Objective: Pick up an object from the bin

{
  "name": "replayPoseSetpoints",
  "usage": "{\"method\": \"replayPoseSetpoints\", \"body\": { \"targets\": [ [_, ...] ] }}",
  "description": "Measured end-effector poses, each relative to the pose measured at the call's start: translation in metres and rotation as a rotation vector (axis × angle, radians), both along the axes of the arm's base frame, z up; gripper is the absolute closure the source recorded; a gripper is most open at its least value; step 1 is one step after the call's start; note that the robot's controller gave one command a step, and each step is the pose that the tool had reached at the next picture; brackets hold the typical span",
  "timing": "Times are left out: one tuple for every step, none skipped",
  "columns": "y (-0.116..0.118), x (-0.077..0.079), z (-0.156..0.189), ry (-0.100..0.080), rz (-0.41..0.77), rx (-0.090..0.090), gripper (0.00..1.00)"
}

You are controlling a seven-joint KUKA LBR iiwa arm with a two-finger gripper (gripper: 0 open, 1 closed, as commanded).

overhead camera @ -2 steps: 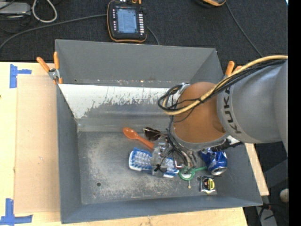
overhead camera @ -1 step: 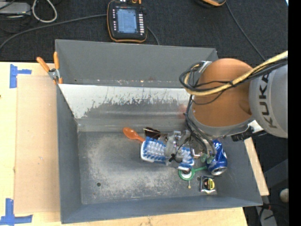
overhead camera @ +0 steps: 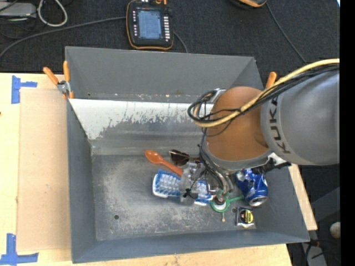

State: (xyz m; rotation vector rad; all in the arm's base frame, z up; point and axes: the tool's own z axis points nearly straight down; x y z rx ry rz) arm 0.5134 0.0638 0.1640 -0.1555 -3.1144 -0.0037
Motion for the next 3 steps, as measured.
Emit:
{"method": "replayPoseSetpoints", "body": {
  "targets": [
    [-0.022,0.0051,0.0534,-0.01,0.212,0.005,1.0],
    [-0.0149,0.0076,0.0629,-0.014,0.235,0.005,1.0],
    [-0.0202,0.0018,0.0629,0.002,0.315,0.009,1.0]
  ]
}}
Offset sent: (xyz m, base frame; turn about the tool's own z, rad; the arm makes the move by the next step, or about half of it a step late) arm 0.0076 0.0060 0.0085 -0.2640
